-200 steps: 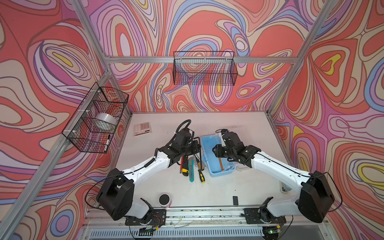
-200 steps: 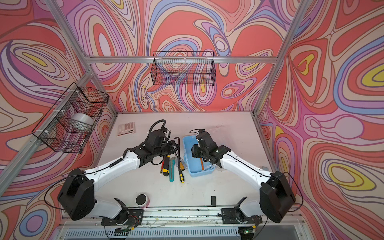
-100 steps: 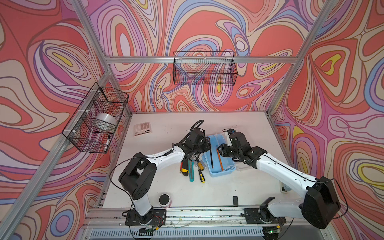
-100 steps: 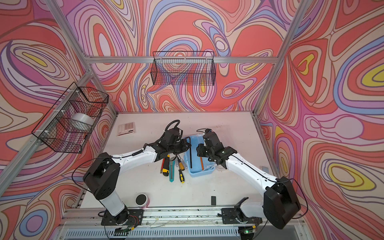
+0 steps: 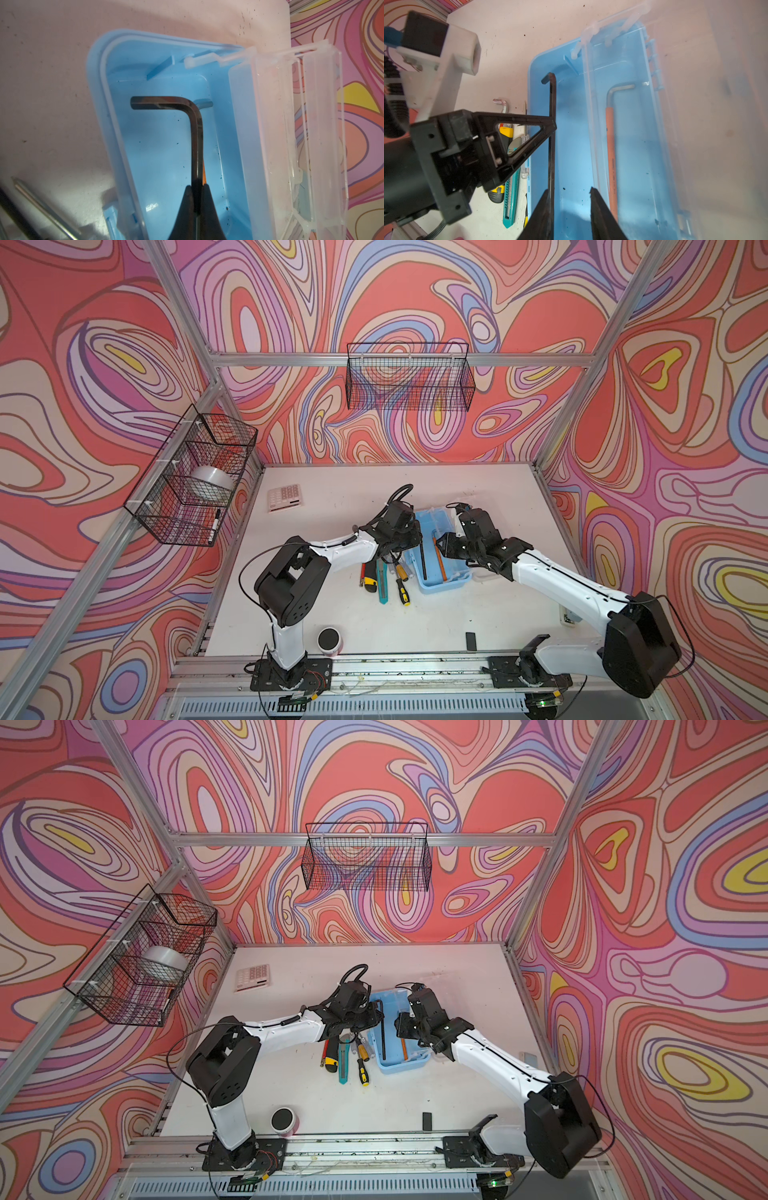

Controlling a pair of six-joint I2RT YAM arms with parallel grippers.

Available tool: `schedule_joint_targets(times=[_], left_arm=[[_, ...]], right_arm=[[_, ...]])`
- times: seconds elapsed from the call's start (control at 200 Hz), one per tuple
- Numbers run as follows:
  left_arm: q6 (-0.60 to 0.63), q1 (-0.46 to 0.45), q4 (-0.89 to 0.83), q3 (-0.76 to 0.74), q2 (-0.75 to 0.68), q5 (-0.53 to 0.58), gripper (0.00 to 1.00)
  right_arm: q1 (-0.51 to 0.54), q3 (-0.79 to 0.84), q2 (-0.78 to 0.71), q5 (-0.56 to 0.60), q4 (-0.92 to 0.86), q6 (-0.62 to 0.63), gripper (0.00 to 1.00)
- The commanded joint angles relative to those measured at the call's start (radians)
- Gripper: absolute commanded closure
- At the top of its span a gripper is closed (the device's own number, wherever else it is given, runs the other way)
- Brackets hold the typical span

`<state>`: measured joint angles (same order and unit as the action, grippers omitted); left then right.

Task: Pack the tool kit
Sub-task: 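Carry the black hex key with the left gripper into the blue box and release, then move the left gripper back over the red-handled hex key beside the box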

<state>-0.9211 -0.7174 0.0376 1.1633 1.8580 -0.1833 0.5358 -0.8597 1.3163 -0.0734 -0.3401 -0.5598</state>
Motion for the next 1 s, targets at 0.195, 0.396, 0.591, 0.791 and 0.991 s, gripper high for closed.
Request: schedule_joint_targets(times=[0.195,0.396,0.591,0.791,0.991], left_arm=[[0.007,-0.009,-0.042,0.032,0.006,0.028,0.83],[0.013,-0.009,-0.045,0.036,0.002,0.025,0.79],[0.038,-0.008,-0.036,0.03,-0.03,0.017,0.79],[0.085,-0.008,-0.055,0.019,-0.086,0.04,0.77],[0.158,-0.008,-0.118,-0.023,-0.193,0.112,0.76]], right_arm=[[-0.005,0.011,0.004,-0.018,0.026,-0.006,0.67],[-0.004,0.005,0.001,-0.026,0.019,-0.006,0.67],[-0.005,-0.002,-0.011,-0.029,0.009,-0.003,0.67],[-0.005,-0.012,-0.014,-0.044,0.003,0.005,0.67],[-0.005,-0.019,-0.039,-0.056,-0.007,0.017,0.66]])
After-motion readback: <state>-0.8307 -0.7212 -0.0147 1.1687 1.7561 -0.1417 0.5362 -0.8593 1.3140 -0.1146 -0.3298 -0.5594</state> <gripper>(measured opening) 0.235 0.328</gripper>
